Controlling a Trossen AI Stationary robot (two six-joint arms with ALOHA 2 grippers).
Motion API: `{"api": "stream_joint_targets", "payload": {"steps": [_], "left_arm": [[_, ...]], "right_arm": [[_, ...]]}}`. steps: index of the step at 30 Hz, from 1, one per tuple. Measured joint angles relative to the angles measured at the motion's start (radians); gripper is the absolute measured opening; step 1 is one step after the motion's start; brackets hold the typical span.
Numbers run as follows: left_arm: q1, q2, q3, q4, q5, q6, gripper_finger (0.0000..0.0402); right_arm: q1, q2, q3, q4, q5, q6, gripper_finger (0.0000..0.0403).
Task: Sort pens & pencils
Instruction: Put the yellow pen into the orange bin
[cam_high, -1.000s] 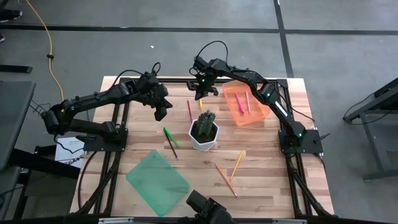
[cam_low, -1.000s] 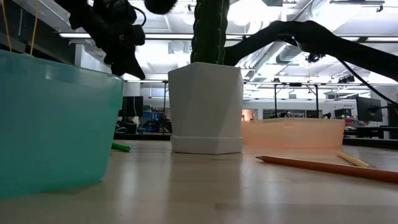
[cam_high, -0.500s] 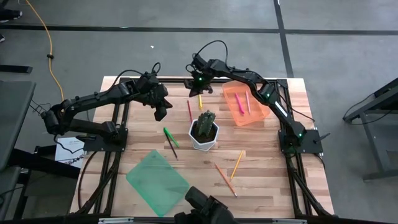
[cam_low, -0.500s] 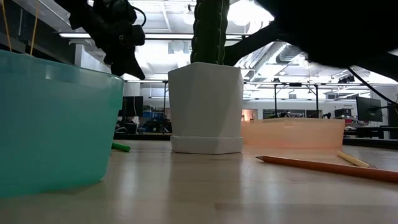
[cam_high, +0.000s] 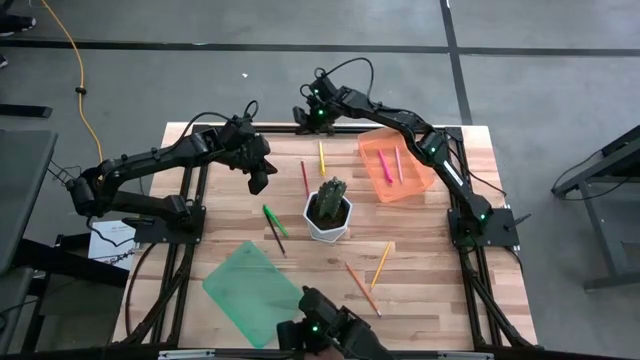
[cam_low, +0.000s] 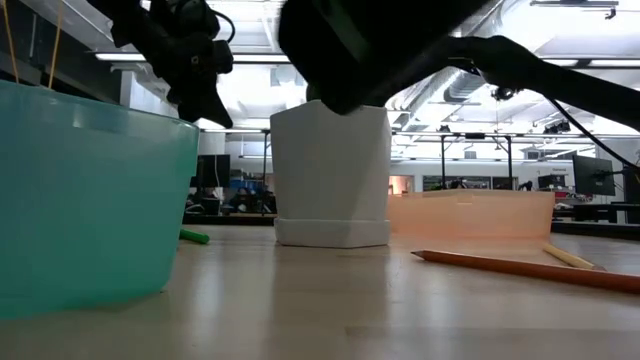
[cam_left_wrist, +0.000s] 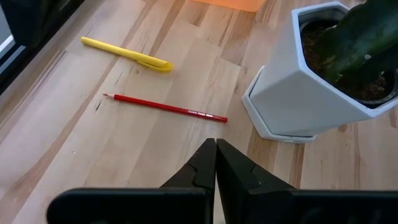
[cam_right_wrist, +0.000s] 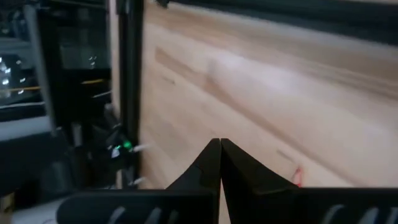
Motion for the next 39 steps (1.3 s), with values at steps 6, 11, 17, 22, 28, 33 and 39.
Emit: {"api": "stream_joint_targets", "payload": {"steps": [6,11,17,22,28,33,39], "left_arm": [[0.0,0.0,0.0,0.0,0.0,0.0,0.0001],[0.0,0.0,0.0,-0.006,0.001,0.001,0.0001],[0.0,0.0,0.0,-0.006,0.001,0.002,0.0001],[0.0,0.0,0.0,-0.007,0.001,0.004,0.0001],[0.0,0.0,0.0,-0.015,0.001,0.004,0.0001],[0.0,0.0,0.0,-0.015,0.001,0.004,0.0001],[0.0,0.0,0.0,-0.028,0.0,0.003,0.0001]], "right_arm": [[0.0,0.006,0.0,-0.041,0.068,-0.052,0.0],[-0.003,0.014,0.0,-0.088,0.085,-0.03,0.0],[-0.014,0.021,0.0,-0.114,0.113,-0.059,0.0],[-0.032,0.021,0.0,-0.171,0.159,-0.086,0.0],[-0.046,0.021,0.0,-0.232,0.185,-0.139,0.0],[-0.044,0.031,0.0,-0.252,0.187,-0.165,0.0],[-0.044,0.043,-0.001,-0.26,0.173,-0.181,0.0]]}}
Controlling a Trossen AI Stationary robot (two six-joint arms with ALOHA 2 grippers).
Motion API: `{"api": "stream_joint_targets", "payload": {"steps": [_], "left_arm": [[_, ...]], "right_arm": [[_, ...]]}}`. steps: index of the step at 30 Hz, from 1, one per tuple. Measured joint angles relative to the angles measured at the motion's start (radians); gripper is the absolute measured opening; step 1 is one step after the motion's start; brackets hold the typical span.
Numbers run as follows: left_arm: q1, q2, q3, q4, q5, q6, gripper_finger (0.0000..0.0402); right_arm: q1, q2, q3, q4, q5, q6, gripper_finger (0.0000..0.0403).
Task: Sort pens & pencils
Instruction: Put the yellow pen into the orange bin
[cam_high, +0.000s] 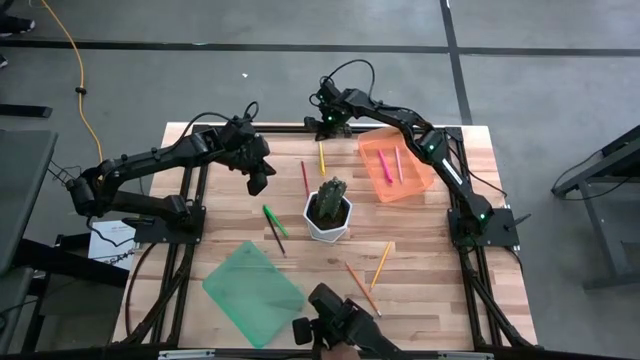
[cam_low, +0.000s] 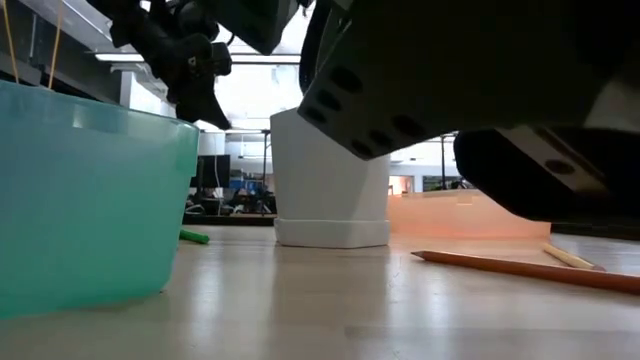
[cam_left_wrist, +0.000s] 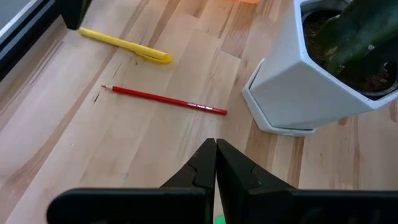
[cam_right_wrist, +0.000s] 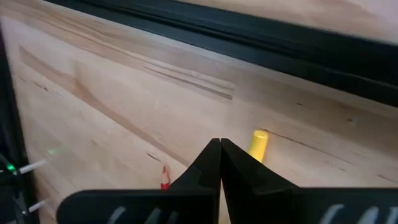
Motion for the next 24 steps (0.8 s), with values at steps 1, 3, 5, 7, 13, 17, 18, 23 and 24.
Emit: {"api": "stream_joint_targets", "payload": {"steps": [1,3,5,7,13,17,18,23,24], "left_arm": [[0.0,0.0,0.0,-0.001,0.0,0.0,0.0001],[0.0,0.0,0.0,-0.001,0.0,0.0,0.0001],[0.0,0.0,0.0,-0.001,0.0,0.0,0.0001],[0.0,0.0,0.0,-0.001,0.0,-0.003,0.0001],[0.0,0.0,0.0,-0.001,0.0,-0.003,0.0001],[0.0,0.0,0.0,-0.001,0.0,-0.006,0.0001],[0.0,0.0,0.0,-0.002,0.0,-0.006,0.0001],[0.0,0.0,0.0,-0.002,0.0,-0.007,0.0001],[0.0,0.0,0.0,-0.002,0.0,-0.007,0.0001]], "right_arm": [[0.0,0.0,0.0,-0.002,0.0,-0.003,0.0],[0.0,0.0,0.0,-0.011,0.0,-0.003,0.0],[0.0,0.0,0.0,-0.013,0.001,-0.013,0.0],[0.0,0.0,0.0,-0.025,0.012,-0.03,0.0],[0.0,0.008,0.0,-0.04,0.007,-0.052,0.0],[0.0,0.019,0.0,-0.05,-0.007,-0.056,0.0],[0.0,0.019,0.0,-0.051,-0.007,-0.057,0.0],[0.0,0.019,0.0,-0.064,-0.003,-0.062,0.0],[0.0,0.019,0.0,-0.07,0.003,-0.065,0.0]]}}
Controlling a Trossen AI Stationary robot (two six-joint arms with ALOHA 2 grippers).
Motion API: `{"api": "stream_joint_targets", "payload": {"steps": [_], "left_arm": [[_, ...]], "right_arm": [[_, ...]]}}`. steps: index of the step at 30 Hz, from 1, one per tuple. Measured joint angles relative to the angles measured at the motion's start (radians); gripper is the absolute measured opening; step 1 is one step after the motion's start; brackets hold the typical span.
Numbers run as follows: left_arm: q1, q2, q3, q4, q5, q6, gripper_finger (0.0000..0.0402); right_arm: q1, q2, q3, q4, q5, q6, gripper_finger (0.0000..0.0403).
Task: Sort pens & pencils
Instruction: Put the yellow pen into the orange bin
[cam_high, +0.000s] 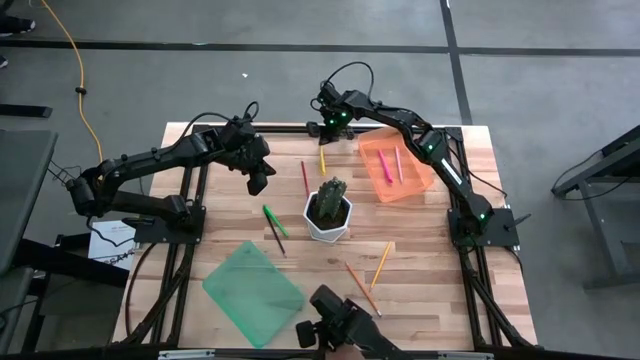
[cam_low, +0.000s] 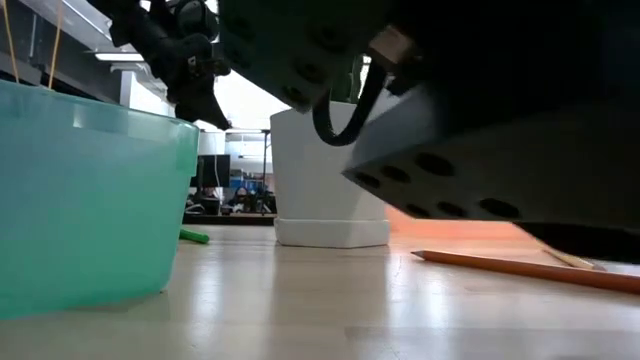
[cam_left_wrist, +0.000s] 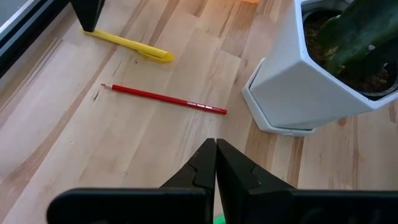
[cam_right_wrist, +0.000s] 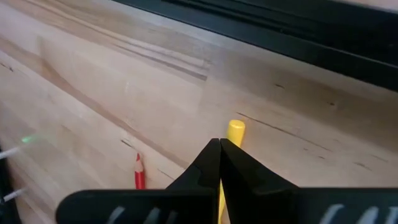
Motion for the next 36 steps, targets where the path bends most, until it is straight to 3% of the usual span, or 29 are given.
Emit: {"api": "stream_joint_targets", "payload": {"steps": [13,23,36], "left_arm": [[0.0,0.0,0.0,0.0,0.0,-0.002,0.0001],[0.0,0.0,0.0,0.0,0.0,0.002,0.0001],[0.0,0.0,0.0,0.0,-0.002,0.012,0.0001]], "right_arm": [[-0.019,0.0,0.062,-0.127,0.165,-0.043,0.0],[-0.058,0.001,0.065,-0.221,0.148,-0.061,0.0],[-0.043,-0.016,0.068,-0.199,0.13,-0.164,0.0009]]}}
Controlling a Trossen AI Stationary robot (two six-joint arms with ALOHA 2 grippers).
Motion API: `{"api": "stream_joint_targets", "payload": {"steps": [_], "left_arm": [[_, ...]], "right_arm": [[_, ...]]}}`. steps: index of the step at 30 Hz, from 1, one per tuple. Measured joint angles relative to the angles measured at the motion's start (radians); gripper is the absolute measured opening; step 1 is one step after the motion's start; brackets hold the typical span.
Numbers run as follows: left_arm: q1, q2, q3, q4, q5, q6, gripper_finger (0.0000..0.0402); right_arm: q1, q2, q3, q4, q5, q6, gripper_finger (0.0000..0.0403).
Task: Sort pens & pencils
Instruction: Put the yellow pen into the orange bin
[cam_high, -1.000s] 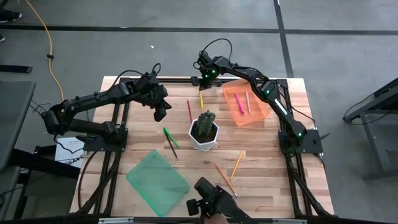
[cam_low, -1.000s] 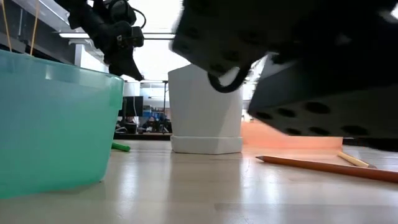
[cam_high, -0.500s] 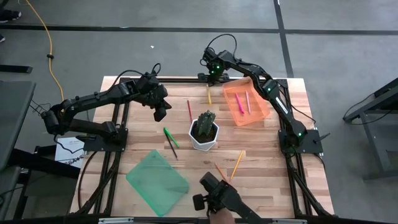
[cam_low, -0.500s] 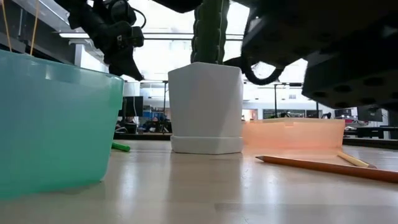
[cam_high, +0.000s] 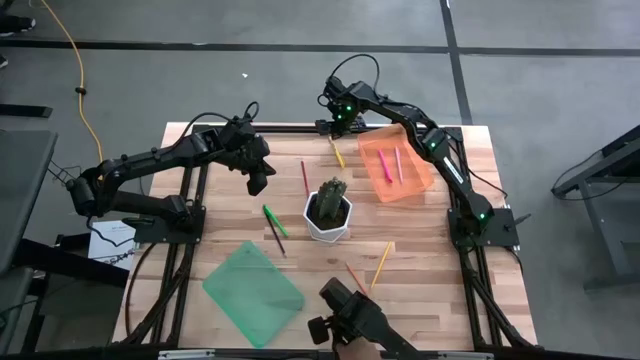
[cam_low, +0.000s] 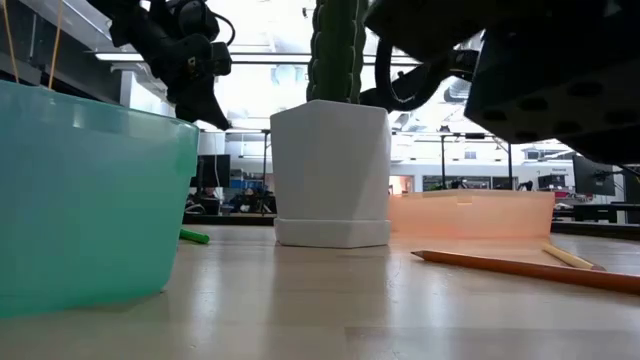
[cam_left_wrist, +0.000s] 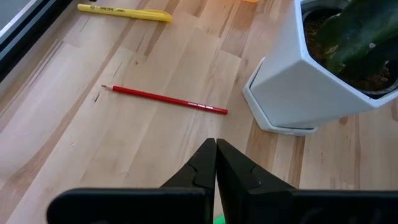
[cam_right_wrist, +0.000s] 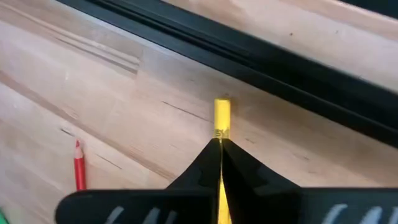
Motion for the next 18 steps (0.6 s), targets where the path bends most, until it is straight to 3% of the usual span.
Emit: {"api": "stream_joint_targets", "payload": {"steps": [9,18], "left_arm": [[0.0,0.0,0.0,0.002,0.0,0.0,0.0001],[0.0,0.0,0.0,0.002,0.0,0.0,0.0001]], "right_arm": [[0.021,-0.002,0.0,-0.043,0.012,-0.084,0.009],[0.071,-0.003,0.0,-0.115,0.129,-0.166,0.0103]]}}
